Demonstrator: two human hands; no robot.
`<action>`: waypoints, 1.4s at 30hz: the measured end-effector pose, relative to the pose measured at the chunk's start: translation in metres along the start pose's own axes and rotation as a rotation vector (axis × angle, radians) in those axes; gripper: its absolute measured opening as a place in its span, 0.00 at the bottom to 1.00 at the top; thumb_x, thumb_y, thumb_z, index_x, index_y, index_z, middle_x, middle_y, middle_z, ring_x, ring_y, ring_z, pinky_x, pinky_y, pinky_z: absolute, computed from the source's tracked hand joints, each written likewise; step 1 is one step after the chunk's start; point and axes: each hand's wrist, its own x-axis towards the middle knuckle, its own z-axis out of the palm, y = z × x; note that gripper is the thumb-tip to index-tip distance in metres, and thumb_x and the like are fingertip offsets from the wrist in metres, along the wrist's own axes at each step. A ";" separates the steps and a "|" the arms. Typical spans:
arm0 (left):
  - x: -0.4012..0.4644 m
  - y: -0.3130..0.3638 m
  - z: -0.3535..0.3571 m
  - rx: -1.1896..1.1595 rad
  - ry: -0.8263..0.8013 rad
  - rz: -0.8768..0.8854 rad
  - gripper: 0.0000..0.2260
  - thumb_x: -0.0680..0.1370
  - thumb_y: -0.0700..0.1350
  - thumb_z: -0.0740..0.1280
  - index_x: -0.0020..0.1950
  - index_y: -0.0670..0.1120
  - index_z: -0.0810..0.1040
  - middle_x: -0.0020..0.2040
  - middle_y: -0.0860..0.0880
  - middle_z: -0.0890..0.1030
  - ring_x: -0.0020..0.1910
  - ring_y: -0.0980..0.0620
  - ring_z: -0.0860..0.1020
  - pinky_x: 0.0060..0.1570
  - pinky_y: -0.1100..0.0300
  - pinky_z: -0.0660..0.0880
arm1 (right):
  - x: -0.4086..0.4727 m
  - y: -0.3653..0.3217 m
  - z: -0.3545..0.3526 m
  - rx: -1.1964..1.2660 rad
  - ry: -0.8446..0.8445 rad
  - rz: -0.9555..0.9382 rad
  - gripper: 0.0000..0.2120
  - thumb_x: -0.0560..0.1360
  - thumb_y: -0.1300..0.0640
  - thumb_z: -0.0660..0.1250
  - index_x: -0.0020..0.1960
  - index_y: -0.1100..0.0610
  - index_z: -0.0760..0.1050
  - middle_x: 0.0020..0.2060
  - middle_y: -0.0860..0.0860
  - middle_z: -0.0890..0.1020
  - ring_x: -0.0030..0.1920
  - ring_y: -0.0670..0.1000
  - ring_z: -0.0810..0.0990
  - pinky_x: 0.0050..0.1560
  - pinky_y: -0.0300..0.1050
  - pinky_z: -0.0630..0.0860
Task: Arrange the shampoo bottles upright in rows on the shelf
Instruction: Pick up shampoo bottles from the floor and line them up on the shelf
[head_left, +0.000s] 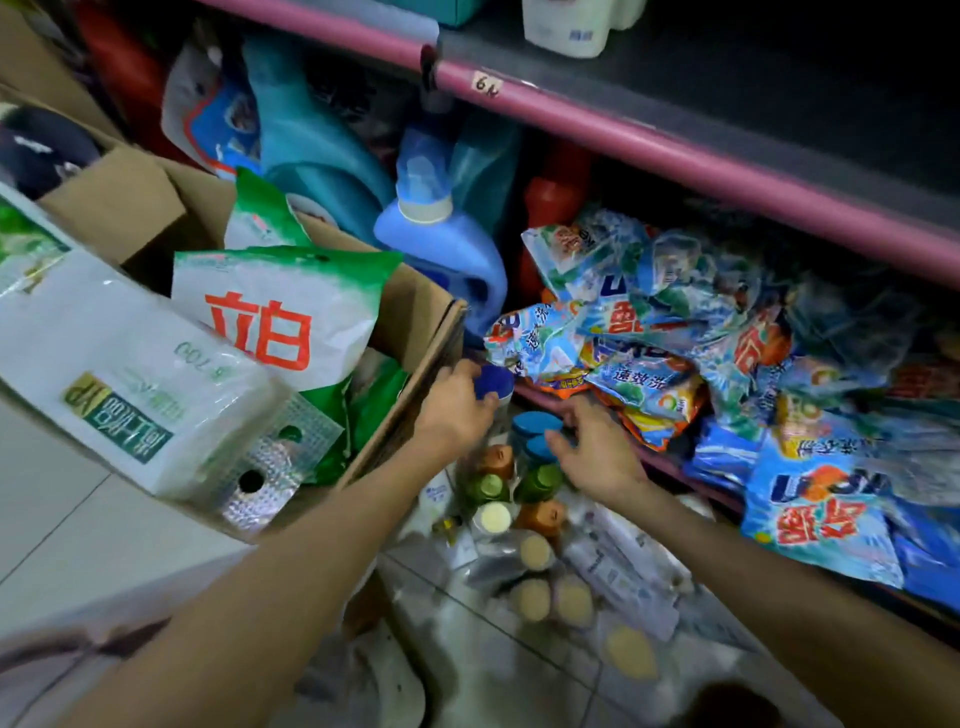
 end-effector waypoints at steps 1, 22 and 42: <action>0.008 -0.004 0.006 0.018 0.002 0.009 0.20 0.77 0.45 0.65 0.68 0.42 0.68 0.63 0.40 0.72 0.62 0.40 0.72 0.62 0.53 0.68 | 0.006 0.011 0.009 -0.054 -0.042 0.024 0.19 0.78 0.52 0.63 0.65 0.59 0.67 0.59 0.58 0.74 0.61 0.57 0.73 0.57 0.48 0.69; 0.064 -0.033 0.040 0.260 -0.070 0.138 0.24 0.71 0.39 0.71 0.65 0.47 0.67 0.60 0.44 0.74 0.55 0.44 0.76 0.55 0.48 0.74 | 0.040 0.048 0.052 -0.237 0.043 -0.075 0.19 0.76 0.52 0.66 0.63 0.52 0.62 0.57 0.55 0.79 0.53 0.59 0.80 0.44 0.51 0.77; -0.110 0.117 -0.153 -0.303 0.390 0.466 0.19 0.67 0.50 0.77 0.54 0.51 0.76 0.47 0.54 0.79 0.44 0.54 0.78 0.46 0.60 0.72 | -0.190 -0.030 -0.241 1.077 0.701 0.016 0.06 0.74 0.55 0.70 0.42 0.57 0.77 0.39 0.51 0.81 0.34 0.45 0.83 0.28 0.36 0.78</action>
